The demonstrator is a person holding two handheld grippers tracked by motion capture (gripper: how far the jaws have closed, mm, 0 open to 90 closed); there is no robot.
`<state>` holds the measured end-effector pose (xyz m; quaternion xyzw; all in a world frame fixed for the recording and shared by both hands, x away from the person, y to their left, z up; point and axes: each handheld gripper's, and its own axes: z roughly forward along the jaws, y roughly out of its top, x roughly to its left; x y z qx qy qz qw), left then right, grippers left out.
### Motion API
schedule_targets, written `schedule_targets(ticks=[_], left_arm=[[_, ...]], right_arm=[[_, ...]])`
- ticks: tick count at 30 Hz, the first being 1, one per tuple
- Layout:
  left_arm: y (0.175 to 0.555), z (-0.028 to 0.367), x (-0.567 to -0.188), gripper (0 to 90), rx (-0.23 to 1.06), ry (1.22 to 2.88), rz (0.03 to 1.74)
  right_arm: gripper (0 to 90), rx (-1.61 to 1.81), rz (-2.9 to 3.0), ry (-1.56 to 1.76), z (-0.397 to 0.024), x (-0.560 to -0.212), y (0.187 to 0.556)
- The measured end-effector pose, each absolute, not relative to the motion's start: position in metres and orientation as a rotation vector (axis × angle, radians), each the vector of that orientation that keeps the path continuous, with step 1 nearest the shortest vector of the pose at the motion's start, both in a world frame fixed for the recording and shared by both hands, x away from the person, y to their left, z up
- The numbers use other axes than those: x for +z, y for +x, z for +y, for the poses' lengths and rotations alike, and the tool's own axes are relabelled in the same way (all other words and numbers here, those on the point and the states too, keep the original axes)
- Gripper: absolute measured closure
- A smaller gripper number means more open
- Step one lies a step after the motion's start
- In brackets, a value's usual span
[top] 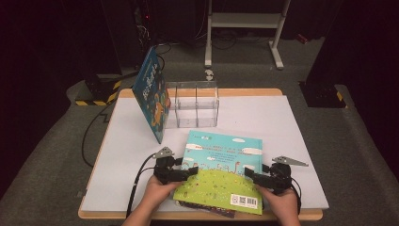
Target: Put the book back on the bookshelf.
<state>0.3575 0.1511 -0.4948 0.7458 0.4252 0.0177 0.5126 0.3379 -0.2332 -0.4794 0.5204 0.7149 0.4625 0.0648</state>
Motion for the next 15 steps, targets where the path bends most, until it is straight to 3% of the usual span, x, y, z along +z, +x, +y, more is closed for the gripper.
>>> schedule_targets(ticks=[6, 15], left_arm=[[0.357, 0.15, -0.485, 21.9, 0.11, 1.804, 0.983], [0.356, 0.151, -0.466, 30.0, 0.226, 1.732, 0.971]], right_arm=[[30.7, 1.414, 2.101, 1.522, -0.234, -0.467, 0.334], [37.0, 1.428, 2.027, 1.433, -0.231, -0.443, 0.339]])
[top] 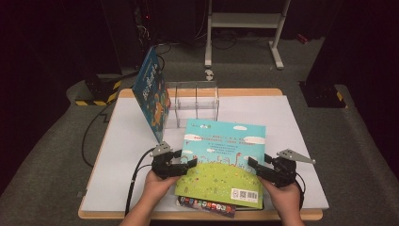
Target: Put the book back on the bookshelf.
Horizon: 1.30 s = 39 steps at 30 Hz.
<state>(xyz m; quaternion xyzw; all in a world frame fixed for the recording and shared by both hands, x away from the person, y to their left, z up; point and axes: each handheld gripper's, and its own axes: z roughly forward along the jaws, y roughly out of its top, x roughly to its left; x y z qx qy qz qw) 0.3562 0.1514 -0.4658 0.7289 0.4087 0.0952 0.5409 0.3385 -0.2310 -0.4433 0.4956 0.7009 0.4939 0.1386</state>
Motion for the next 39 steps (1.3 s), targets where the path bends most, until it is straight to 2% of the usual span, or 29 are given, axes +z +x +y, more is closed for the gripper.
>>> schedule_targets(ticks=[21, 32, 39], left_arm=[[0.355, 0.154, -0.421, 46.0, 0.481, 1.58, 0.914], [0.369, 0.148, -0.403, 48.8, 0.588, 1.556, 0.858], [0.38, 0.143, -0.408, 48.7, 0.632, 1.549, 0.828]], right_arm=[[54.6, 1.551, 1.81, 1.201, -0.225, -0.385, 0.331], [53.4, 1.554, 1.741, 1.11, -0.222, -0.363, 0.337], [51.3, 1.574, 1.698, 1.12, -0.225, -0.367, 0.348]])
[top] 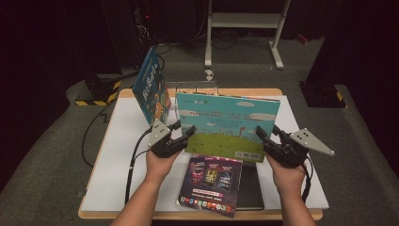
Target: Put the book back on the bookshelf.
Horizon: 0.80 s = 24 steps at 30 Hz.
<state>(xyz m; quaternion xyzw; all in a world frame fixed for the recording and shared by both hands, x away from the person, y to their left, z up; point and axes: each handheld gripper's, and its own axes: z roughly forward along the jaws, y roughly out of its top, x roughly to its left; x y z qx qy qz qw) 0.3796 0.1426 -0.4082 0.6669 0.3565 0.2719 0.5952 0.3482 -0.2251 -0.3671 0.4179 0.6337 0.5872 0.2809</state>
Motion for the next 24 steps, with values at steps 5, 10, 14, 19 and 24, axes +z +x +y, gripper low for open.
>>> schedule_targets(ticks=[5, 10, 14, 19, 24], left_arm=[[0.371, 0.144, -0.42, 48.7, 0.645, 1.539, 0.786], [0.359, 0.15, -0.425, 49.9, 0.643, 1.519, 0.742], [0.355, 0.151, -0.425, 48.6, 0.635, 1.505, 0.753], [0.354, 0.153, -0.424, 47.4, 0.635, 1.502, 0.758], [0.353, 0.156, -0.423, 46.2, 0.616, 1.512, 0.767]], right_arm=[[50.7, 1.579, 1.695, 1.095, -0.227, -0.38, 0.341], [42.6, 1.656, 1.721, 1.027, -0.232, -0.386, 0.326], [36.7, 1.689, 1.72, 0.993, -0.237, -0.382, 0.323], [32.8, 1.702, 1.787, 0.942, -0.235, -0.369, 0.328], [29.3, 1.686, 1.851, 0.93, -0.226, -0.36, 0.339]])
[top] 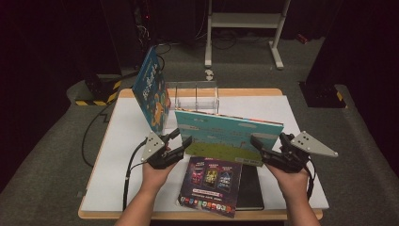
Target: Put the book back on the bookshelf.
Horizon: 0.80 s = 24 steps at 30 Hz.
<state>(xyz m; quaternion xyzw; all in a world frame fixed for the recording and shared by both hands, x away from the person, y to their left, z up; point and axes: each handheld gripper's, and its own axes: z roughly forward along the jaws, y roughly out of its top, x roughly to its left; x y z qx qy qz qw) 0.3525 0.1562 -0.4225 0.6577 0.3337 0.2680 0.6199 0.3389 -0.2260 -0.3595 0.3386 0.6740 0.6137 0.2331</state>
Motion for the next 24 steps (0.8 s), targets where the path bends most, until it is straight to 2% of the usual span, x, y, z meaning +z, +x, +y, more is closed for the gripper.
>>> schedule_targets(ticks=[2, 3, 6, 10, 14, 21, 24], left_arm=[[0.351, 0.159, -0.422, 46.2, 0.623, 1.525, 0.775], [0.35, 0.16, -0.422, 46.2, 0.625, 1.531, 0.779], [0.345, 0.172, -0.426, 45.4, 0.613, 1.543, 0.812], [0.33, 0.195, -0.441, 45.2, 0.614, 1.555, 0.879], [0.323, 0.214, -0.451, 45.8, 0.607, 1.54, 0.933], [0.317, 0.239, -0.458, 44.5, 0.649, 1.537, 1.025], [0.318, 0.243, -0.462, 42.9, 0.627, 1.54, 1.061]], right_arm=[[33.2, 1.693, 1.871, 0.901, -0.224, -0.36, 0.34], [38.6, 1.693, 1.885, 0.885, -0.222, -0.36, 0.34], [43.7, 1.698, 1.896, 0.872, -0.221, -0.36, 0.337], [57.8, 1.701, 1.927, 0.837, -0.224, -0.36, 0.333], [78.6, 1.719, 1.981, 0.747, -0.22, -0.362, 0.327], [80.5, 1.714, 1.922, 0.744, -0.203, -0.365, 0.314], [80.6, 1.681, 1.901, 0.74, -0.189, -0.364, 0.311]])
